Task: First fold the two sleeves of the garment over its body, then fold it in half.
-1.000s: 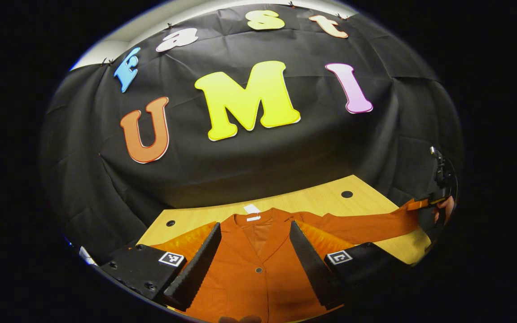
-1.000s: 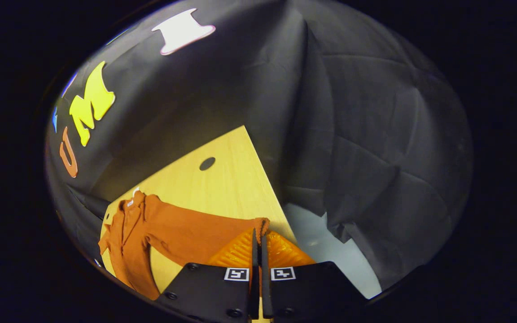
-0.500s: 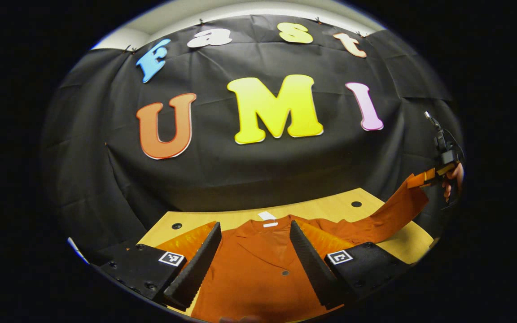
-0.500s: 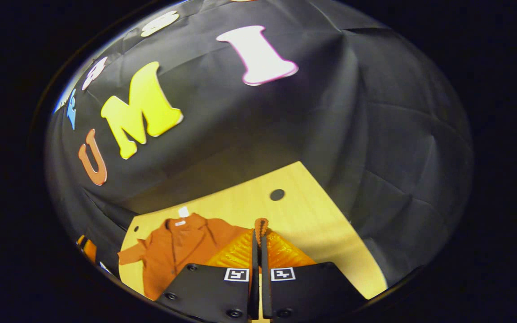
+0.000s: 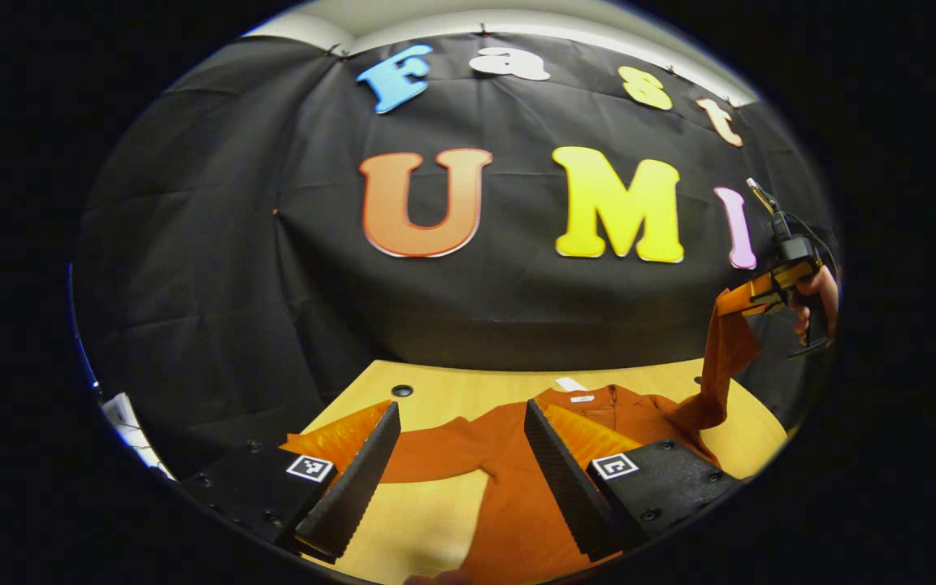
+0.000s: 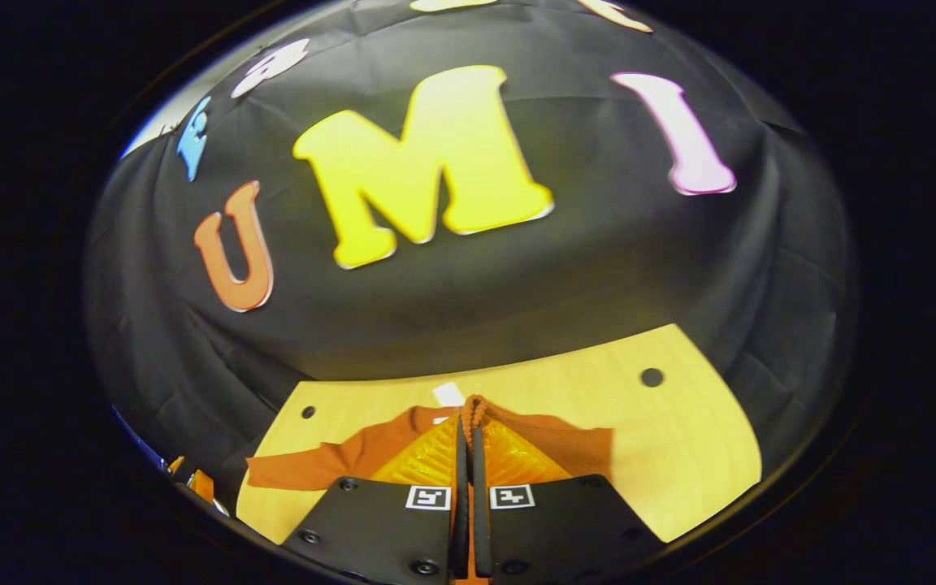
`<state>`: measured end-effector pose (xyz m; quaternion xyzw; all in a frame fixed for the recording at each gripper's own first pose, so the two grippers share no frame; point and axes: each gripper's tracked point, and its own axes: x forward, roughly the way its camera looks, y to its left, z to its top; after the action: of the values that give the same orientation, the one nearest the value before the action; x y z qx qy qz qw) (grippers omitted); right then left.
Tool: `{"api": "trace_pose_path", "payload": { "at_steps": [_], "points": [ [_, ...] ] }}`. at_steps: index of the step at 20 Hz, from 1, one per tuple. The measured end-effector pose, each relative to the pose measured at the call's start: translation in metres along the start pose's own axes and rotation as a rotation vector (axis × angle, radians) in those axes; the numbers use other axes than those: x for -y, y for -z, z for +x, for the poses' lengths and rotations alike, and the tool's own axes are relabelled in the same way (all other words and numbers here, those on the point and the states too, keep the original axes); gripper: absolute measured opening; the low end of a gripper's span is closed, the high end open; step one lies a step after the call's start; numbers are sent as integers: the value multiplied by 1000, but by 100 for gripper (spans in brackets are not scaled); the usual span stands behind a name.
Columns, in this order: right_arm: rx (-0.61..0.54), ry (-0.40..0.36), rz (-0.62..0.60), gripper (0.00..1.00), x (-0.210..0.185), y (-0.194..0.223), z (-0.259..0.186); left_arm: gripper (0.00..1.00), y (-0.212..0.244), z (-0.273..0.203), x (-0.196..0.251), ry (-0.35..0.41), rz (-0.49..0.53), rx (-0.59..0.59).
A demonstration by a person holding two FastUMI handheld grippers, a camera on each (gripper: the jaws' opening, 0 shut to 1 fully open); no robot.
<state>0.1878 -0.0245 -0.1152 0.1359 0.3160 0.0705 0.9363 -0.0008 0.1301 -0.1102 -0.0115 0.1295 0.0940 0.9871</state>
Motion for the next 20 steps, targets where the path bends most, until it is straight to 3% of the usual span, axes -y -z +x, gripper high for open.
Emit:
{"api": "trace_pose_path", "payload": {
  "at_steps": [4, 8, 15, 17, 19, 20],
  "points": [
    [-99, -93, -80, 3, -95, 53, 60, 99, 16, -14, -76, -85, -56, -13],
    [-218, -145, -176, 2, -156, 130, 135, 96, 38, -35, -132, -174, -118, -47],
    [-433, -102, -255, 3, -190, 265, 233, 96, 70, -54, -194, -280, -168, -108],
    [-458, -101, -215, 4, -191, 280, 242, 96, 76, -46, -201, -264, -186, -127],
    [-463, -94, -164, 11, -192, 283, 243, 97, 82, -36, -203, -233, -230, -154],
    [-457, -125, -145, 12, -198, 280, 240, 98, 83, -30, -205, -221, -254, -152]
  ]
}}
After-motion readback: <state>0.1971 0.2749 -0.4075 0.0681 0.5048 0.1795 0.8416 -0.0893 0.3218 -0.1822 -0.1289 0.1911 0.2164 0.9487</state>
